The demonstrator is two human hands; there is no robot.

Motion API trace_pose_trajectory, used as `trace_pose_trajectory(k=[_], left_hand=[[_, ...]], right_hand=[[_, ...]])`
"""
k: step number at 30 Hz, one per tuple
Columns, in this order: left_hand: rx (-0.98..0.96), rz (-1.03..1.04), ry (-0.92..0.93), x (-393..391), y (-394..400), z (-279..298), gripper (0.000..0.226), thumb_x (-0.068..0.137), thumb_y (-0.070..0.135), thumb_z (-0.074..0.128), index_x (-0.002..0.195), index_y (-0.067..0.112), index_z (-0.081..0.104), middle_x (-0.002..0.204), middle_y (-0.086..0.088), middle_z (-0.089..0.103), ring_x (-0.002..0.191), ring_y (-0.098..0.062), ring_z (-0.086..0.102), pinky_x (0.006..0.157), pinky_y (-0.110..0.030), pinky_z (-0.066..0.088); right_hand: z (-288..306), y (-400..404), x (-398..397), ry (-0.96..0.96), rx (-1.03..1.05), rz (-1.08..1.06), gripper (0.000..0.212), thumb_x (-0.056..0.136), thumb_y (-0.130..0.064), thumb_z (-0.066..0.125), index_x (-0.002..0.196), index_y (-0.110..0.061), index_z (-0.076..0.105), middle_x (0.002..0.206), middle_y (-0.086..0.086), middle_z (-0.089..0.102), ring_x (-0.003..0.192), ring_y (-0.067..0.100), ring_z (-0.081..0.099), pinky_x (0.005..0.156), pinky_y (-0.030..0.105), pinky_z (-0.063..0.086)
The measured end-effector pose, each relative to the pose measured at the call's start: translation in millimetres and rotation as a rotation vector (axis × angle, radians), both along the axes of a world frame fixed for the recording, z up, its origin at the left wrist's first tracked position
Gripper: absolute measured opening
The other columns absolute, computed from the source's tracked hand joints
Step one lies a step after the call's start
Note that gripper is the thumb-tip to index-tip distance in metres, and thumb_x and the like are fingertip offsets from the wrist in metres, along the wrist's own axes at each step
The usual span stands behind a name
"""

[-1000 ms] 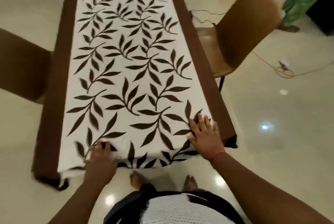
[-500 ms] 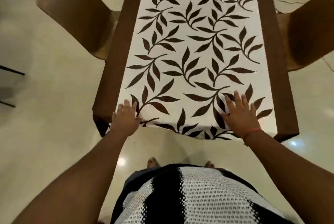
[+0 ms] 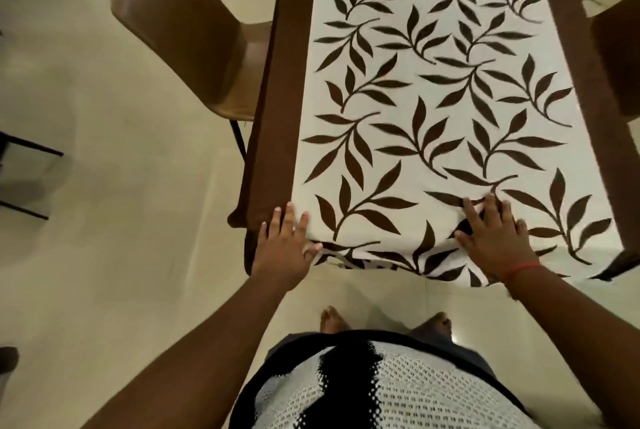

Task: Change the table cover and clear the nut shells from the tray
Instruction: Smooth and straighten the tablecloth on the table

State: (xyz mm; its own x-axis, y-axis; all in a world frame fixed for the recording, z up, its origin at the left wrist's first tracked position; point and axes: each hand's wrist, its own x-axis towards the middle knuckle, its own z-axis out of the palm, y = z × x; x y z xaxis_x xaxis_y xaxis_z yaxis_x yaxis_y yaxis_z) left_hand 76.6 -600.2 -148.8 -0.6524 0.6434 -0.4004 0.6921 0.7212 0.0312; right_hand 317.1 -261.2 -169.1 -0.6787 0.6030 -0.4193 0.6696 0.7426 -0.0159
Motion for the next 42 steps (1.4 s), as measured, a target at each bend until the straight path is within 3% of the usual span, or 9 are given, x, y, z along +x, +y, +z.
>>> trace_pose_trajectory(k=[3, 6, 10, 13, 19, 24, 30, 35, 42], left_hand=[[-0.010, -0.001, 0.031, 6, -12, 6, 0.075, 0.093, 0.067, 0.013, 0.157, 0.028, 0.016, 0.165, -0.008, 0.014, 0.151, -0.033, 0.012, 0.119, -0.055, 0.014], [-0.007, 0.010, 0.083, 5, -11, 19, 0.065, 0.095, 0.062, 0.024, 0.145, 0.026, 0.046, 0.152, -0.006, 0.043, 0.136, -0.034, 0.041, 0.117, -0.057, 0.017], [0.043, 0.012, 0.173, 2, 9, 30, 0.046, 0.093, 0.053, 0.042, 0.117, 0.023, 0.066, 0.122, -0.004, 0.063, 0.107, -0.030, 0.058, 0.109, -0.060, 0.031], [0.079, 0.037, 0.133, 4, 38, 31, 0.050, 0.091, 0.050, 0.054, 0.132, 0.022, 0.059, 0.140, -0.010, 0.053, 0.126, -0.032, 0.050, 0.110, -0.059, 0.033], [0.018, -0.022, 0.019, 29, 105, 12, 0.069, 0.098, 0.058, 0.035, 0.157, 0.030, 0.014, 0.165, -0.009, 0.013, 0.149, -0.033, 0.018, 0.117, -0.049, 0.028], [-0.012, 0.031, -0.016, 54, 129, 4, 0.072, 0.097, 0.044, 0.051, 0.157, 0.024, 0.018, 0.164, -0.014, 0.011, 0.149, -0.041, 0.013, 0.115, -0.056, 0.026], [0.049, -0.028, -0.024, 69, 136, 10, 0.061, 0.098, 0.011, 0.052, 0.152, -0.002, 0.027, 0.154, -0.037, 0.019, 0.148, -0.043, 0.016, 0.122, -0.048, 0.006], [-0.024, -0.020, -0.016, 80, 131, 9, 0.066, 0.095, 0.006, 0.051, 0.154, 0.001, 0.022, 0.158, -0.033, 0.013, 0.150, -0.040, 0.011, 0.123, -0.044, 0.003], [-0.076, 0.056, 0.030, 96, 126, 18, 0.071, 0.086, 0.011, 0.059, 0.153, 0.017, 0.035, 0.158, -0.019, 0.029, 0.139, -0.039, 0.037, 0.115, -0.052, 0.030]], right_hand=[[2, -21, 8, 0.010, 0.011, -0.013, 0.075, 0.089, -0.069, 0.013, 0.152, -0.041, -0.015, 0.165, 0.012, 0.000, 0.150, 0.039, 0.002, 0.116, 0.063, 0.018], [7, -38, 16, 0.008, 0.016, -0.037, 0.072, 0.088, -0.071, 0.004, 0.147, -0.041, -0.024, 0.165, 0.010, -0.002, 0.151, 0.037, 0.000, 0.117, 0.059, 0.017], [19, -38, 21, -0.001, 0.042, -0.022, 0.069, 0.091, -0.068, 0.008, 0.155, -0.041, 0.002, 0.165, 0.005, 0.010, 0.151, 0.030, 0.012, 0.118, 0.055, 0.020], [33, -5, 22, 0.064, 0.064, -0.022, 0.068, 0.094, -0.066, 0.018, 0.155, -0.036, 0.016, 0.162, 0.002, 0.023, 0.146, 0.027, 0.025, 0.117, 0.051, 0.025], [40, 71, 41, -0.051, -0.020, -0.098, 0.070, 0.098, -0.055, 0.034, 0.156, -0.036, 0.000, 0.165, 0.007, -0.010, 0.151, 0.036, -0.005, 0.117, 0.060, 0.014], [44, 94, 54, -0.027, -0.094, -0.023, 0.063, 0.100, -0.038, 0.042, 0.155, -0.040, 0.009, 0.165, 0.006, -0.004, 0.150, 0.039, 0.001, 0.115, 0.062, 0.021], [35, 118, 75, 0.007, 0.041, 0.203, 0.065, 0.097, -0.021, 0.043, 0.154, -0.036, 0.018, 0.161, 0.009, 0.018, 0.132, 0.039, 0.033, 0.096, 0.052, 0.044], [31, 116, 95, 0.042, 0.073, 0.238, 0.065, 0.096, -0.021, 0.042, 0.155, -0.034, 0.018, 0.160, 0.010, 0.019, 0.129, 0.038, 0.035, 0.097, 0.051, 0.043], [37, 101, 117, 0.058, 0.044, 0.198, 0.070, 0.093, -0.017, 0.043, 0.156, -0.033, 0.017, 0.162, 0.010, 0.016, 0.133, 0.037, 0.032, 0.105, 0.051, 0.040]])
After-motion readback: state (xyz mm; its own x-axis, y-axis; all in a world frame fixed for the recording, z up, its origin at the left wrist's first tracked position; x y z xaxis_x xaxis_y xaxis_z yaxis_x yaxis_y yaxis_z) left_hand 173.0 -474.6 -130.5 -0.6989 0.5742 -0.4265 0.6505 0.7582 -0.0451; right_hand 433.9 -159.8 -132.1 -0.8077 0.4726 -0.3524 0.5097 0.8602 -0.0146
